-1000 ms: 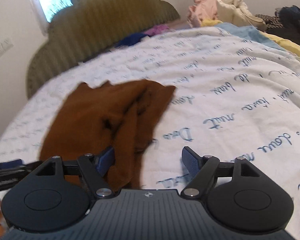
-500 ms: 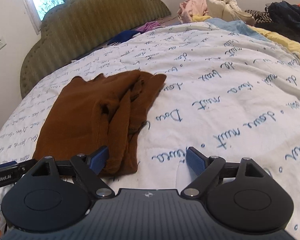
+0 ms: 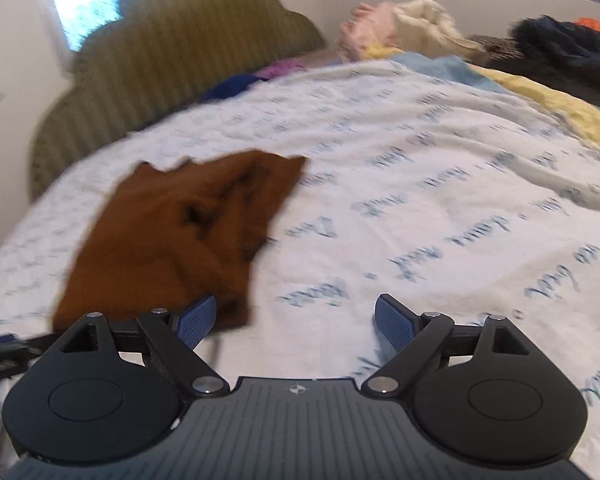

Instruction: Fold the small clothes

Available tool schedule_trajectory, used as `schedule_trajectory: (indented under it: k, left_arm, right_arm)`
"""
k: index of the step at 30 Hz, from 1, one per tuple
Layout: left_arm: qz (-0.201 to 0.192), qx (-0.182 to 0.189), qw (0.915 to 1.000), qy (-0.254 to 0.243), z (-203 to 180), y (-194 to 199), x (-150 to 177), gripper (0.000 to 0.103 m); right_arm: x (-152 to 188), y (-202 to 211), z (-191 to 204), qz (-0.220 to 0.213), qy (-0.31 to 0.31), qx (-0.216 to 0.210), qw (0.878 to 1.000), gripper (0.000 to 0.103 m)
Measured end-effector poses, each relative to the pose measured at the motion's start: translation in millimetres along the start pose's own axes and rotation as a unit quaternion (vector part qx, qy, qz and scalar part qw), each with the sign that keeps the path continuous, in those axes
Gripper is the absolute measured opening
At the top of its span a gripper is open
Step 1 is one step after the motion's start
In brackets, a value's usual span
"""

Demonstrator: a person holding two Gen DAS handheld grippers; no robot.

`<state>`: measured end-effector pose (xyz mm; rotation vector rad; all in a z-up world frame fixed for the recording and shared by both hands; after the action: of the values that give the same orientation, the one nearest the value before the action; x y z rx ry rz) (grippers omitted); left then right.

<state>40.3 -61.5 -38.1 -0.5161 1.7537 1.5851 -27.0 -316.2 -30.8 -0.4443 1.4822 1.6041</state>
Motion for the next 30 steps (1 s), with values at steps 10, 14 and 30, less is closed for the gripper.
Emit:
schedule_trajectory:
  k: [10, 14, 30]
  left_arm:
    - [-0.004, 0.0, 1.0, -0.004, -3.1, 8.7, 4.3, 0.077]
    - [0.006, 0.001, 1.0, 0.002, -3.5, 4.4, 7.5, 0.077]
    - [0.005, -0.002, 1.0, 0.003, -7.2, 1.9, 22.2, 0.086]
  right_arm:
    - [1.0, -17.0, 12.5, 0.022, 0.013, 0.022, 0.999, 0.086]
    - [6.8, -2.7, 22.0, 0.011, 0.046, 0.022, 0.999, 0.088]
    - [30.8, 0.9, 36.7, 0.022, 0.065, 0.007, 0.998, 0.097]
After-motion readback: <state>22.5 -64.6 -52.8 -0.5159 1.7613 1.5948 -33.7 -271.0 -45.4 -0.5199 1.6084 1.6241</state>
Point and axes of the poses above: each gripper's, at about its wrist camera, not at the fingertips, and y roughly against the way its jaws point, z to its left, x to its underside, the point moved 3 cm from there along -y, roughly the way its jaws point, and after that the axes turned 4 degrees about x, right-handed, at the moved point
